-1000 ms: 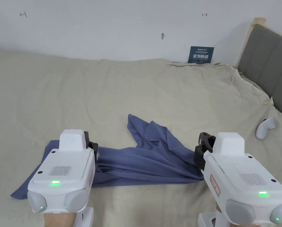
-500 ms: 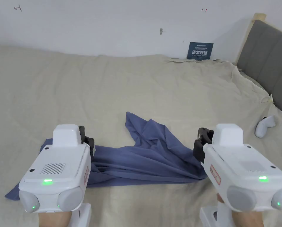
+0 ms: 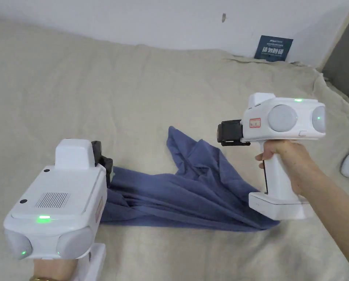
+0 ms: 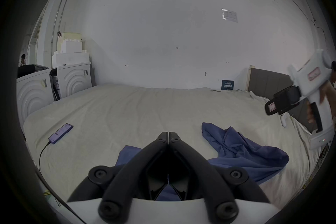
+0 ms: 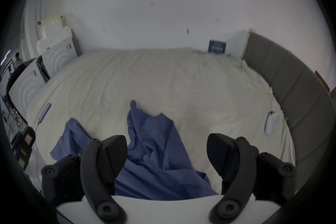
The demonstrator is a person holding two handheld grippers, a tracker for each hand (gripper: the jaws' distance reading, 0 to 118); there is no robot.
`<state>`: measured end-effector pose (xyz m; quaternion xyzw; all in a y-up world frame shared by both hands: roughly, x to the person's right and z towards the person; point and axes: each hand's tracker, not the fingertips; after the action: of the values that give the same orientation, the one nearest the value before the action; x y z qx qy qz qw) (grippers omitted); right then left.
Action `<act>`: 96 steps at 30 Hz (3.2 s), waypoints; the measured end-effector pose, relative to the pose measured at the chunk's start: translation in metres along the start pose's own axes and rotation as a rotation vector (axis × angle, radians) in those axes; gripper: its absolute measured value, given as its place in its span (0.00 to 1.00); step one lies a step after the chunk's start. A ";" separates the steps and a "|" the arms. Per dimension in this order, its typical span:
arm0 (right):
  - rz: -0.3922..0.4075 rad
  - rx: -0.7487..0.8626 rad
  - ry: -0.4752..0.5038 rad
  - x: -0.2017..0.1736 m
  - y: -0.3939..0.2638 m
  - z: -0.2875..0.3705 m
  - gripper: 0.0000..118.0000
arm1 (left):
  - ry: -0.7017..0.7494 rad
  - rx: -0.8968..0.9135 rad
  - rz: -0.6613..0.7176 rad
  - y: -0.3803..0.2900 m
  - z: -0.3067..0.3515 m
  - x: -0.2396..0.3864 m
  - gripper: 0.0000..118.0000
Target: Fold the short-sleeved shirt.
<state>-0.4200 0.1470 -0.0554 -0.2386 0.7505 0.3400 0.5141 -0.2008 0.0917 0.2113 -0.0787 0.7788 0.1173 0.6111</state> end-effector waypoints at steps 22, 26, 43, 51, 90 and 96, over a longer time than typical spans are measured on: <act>-0.151 -0.355 -0.084 0.025 0.000 -0.171 0.03 | 0.037 -0.093 0.022 -0.011 -0.051 -0.018 0.00; -0.115 -0.323 -0.079 0.023 0.002 -0.158 0.03 | 0.045 -0.107 0.031 -0.009 -0.053 -0.025 0.00; -0.145 -0.141 -0.002 0.035 0.005 -0.070 0.03 | 0.004 -0.493 0.067 0.062 -0.138 -0.094 1.00; -0.166 -0.099 0.029 0.035 -0.005 -0.060 0.03 | 0.034 -0.853 -0.029 0.052 -0.224 -0.101 1.00; -0.145 0.173 -0.037 0.040 0.039 0.072 0.03 | 0.055 -0.229 0.190 0.158 -0.119 -0.144 0.00; -0.214 0.311 -0.037 0.060 0.053 0.156 0.03 | 0.126 -0.006 0.235 0.230 -0.042 -0.155 0.00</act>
<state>-0.3839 0.2993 -0.1350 -0.2287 0.7547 0.1675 0.5916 -0.2634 0.2972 0.3908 0.0040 0.8193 0.1850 0.5427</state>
